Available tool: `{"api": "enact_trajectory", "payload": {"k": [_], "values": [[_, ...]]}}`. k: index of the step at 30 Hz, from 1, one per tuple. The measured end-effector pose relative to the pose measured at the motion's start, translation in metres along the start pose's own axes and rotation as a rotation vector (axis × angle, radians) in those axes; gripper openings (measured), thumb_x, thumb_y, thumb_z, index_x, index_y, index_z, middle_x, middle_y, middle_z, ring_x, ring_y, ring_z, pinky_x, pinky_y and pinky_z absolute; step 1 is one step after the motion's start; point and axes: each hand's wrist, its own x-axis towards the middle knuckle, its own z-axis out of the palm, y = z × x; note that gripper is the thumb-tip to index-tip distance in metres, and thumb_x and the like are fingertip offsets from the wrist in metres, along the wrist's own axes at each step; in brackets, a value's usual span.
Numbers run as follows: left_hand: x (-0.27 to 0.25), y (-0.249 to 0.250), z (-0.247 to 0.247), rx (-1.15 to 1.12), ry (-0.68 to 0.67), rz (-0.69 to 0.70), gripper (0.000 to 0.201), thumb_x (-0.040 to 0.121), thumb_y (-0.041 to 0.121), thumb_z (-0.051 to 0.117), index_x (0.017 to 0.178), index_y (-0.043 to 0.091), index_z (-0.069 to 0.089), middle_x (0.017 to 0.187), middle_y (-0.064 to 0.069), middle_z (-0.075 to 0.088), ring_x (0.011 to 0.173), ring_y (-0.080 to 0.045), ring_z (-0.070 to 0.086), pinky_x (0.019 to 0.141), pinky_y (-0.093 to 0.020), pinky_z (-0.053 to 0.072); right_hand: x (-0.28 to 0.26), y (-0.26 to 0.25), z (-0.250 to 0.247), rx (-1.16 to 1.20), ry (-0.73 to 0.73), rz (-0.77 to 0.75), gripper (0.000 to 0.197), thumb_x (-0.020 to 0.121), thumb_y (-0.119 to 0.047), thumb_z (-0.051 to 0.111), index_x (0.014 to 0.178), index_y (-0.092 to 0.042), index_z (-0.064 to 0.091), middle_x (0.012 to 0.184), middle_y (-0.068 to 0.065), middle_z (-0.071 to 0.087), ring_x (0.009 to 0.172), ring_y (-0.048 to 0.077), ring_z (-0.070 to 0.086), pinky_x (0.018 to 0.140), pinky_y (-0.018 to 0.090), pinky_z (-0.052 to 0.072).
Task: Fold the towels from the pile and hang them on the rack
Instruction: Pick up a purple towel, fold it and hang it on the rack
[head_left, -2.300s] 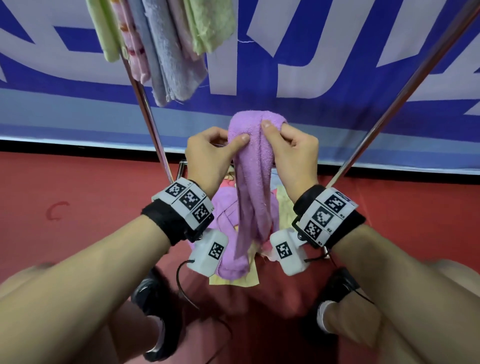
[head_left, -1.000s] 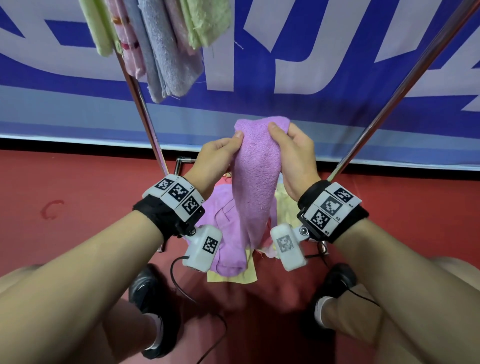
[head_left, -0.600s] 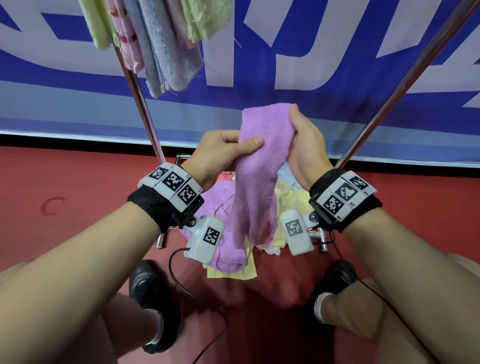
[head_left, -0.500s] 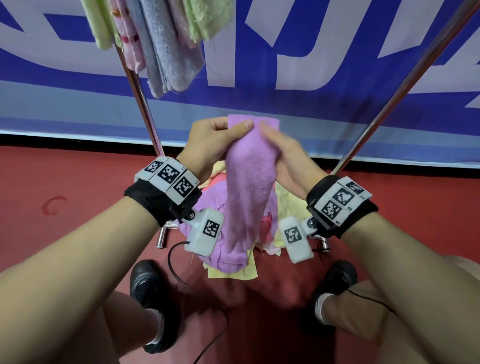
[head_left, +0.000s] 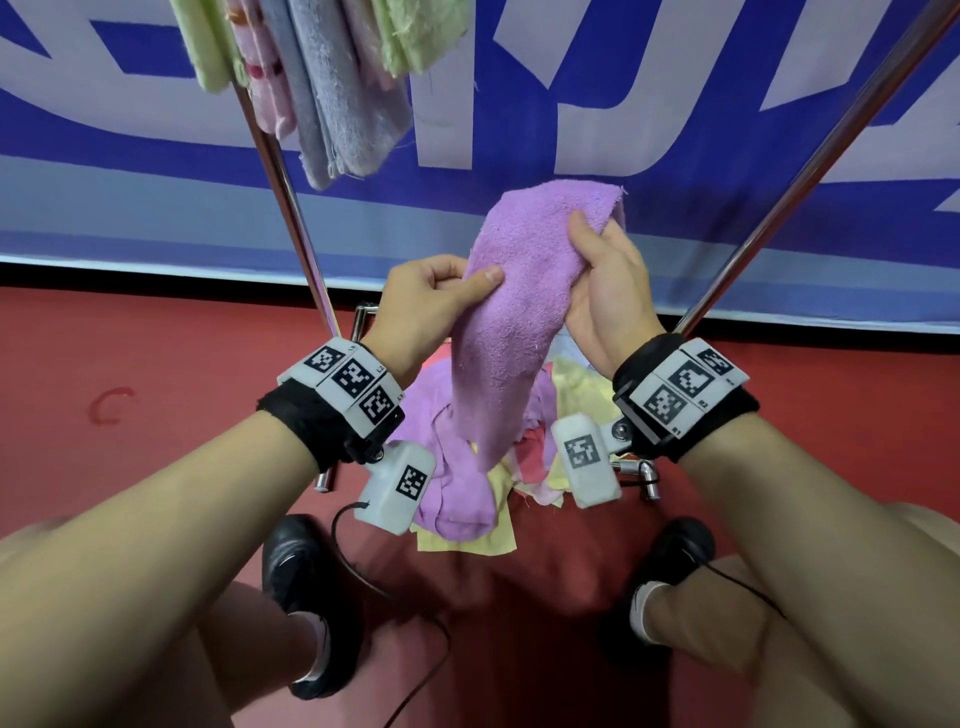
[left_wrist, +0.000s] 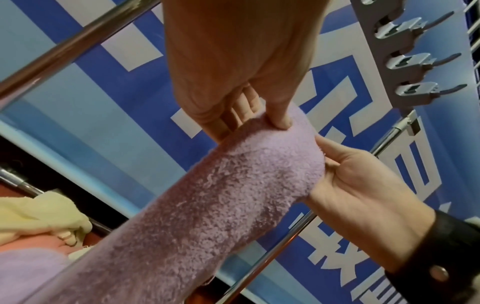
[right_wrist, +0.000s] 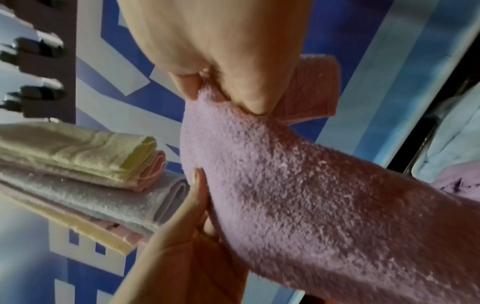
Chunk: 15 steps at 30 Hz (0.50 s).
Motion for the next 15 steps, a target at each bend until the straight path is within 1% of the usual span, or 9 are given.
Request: {"api": "enact_trajectory", "payload": {"k": [2,3,5,6,8,10,12,14,15], "values": [[0.000,0.000,0.000,0.016,-0.048,-0.024,0.026,0.088,0.029,0.076,0.075,0.008,0.068,0.073,-0.010,0.054,0.068,-0.019,0.045,0.063,-0.031,0.039,0.002,-0.005,-0.002,0.029,0.009,0.024,0.022,0.108,-0.010,0.045,0.123,-0.004,0.061,0.130,0.021,0.067,0.119,0.030,0.067,0.101,0.045,0.056],[0.000,0.000,0.001,0.036,-0.100,-0.038,0.032,0.091,0.031,0.073,0.076,0.002,0.067,0.073,-0.009,0.054,0.068,-0.020,0.045,0.063,-0.031,0.040,0.003,-0.007,-0.004,0.029,0.016,0.034,0.024,0.108,-0.011,0.045,0.125,-0.003,0.060,0.129,0.021,0.067,0.115,0.029,0.069,0.098,0.043,0.057],[0.000,-0.004,0.004,0.108,-0.215,-0.057,0.046,0.094,0.034,0.068,0.087,-0.011,0.065,0.079,-0.011,0.058,0.073,-0.022,0.052,0.067,-0.034,0.049,0.006,-0.010,-0.010,0.039,0.039,0.060,0.025,0.108,-0.011,0.045,0.125,-0.001,0.061,0.125,0.021,0.069,0.113,0.030,0.070,0.100,0.045,0.056],[0.000,-0.007,0.006,0.136,-0.243,-0.053,0.049,0.095,0.034,0.068,0.091,-0.014,0.064,0.082,-0.013,0.059,0.076,-0.022,0.054,0.070,-0.035,0.053,0.008,-0.011,-0.012,0.050,0.051,0.077,0.025,0.108,-0.010,0.045,0.124,0.000,0.061,0.126,0.021,0.069,0.116,0.032,0.069,0.103,0.047,0.054],[0.001,-0.008,0.007,0.129,-0.221,-0.049,0.040,0.095,0.028,0.068,0.094,-0.012,0.066,0.085,-0.014,0.061,0.078,-0.023,0.056,0.070,-0.034,0.055,0.011,-0.010,-0.014,0.083,0.067,0.107,0.027,0.107,-0.011,0.046,0.127,0.002,0.060,0.128,0.023,0.068,0.120,0.034,0.067,0.106,0.050,0.052],[0.002,-0.007,0.007,0.054,-0.196,-0.075,0.024,0.094,0.020,0.069,0.093,-0.004,0.068,0.088,-0.015,0.062,0.079,-0.023,0.058,0.067,-0.031,0.056,0.011,-0.010,-0.013,0.103,0.071,0.146,0.035,0.106,-0.014,0.050,0.134,0.007,0.056,0.130,0.024,0.067,0.121,0.034,0.066,0.103,0.048,0.054],[0.001,-0.004,0.008,0.008,-0.271,-0.115,0.013,0.096,0.017,0.066,0.098,0.004,0.068,0.092,-0.012,0.065,0.078,-0.020,0.061,0.063,-0.026,0.057,0.011,-0.008,-0.012,0.091,0.053,0.166,0.042,0.103,-0.014,0.055,0.138,0.009,0.053,0.131,0.024,0.066,0.120,0.034,0.067,0.101,0.047,0.056],[0.000,-0.003,0.007,0.031,-0.365,-0.134,0.012,0.098,0.016,0.062,0.099,0.007,0.070,0.091,-0.007,0.068,0.072,-0.012,0.063,0.059,-0.022,0.055,0.011,-0.008,-0.012,0.053,0.047,0.150,0.042,0.100,-0.007,0.057,0.137,0.010,0.053,0.131,0.026,0.065,0.115,0.035,0.068,0.102,0.050,0.054],[0.000,-0.002,0.007,0.047,-0.374,-0.137,0.013,0.098,0.016,0.062,0.099,0.007,0.071,0.088,-0.006,0.069,0.069,-0.010,0.063,0.058,-0.021,0.054,0.012,-0.008,-0.012,0.036,0.048,0.147,0.041,0.099,-0.005,0.057,0.137,0.010,0.053,0.131,0.028,0.065,0.112,0.035,0.067,0.103,0.052,0.053]]}}
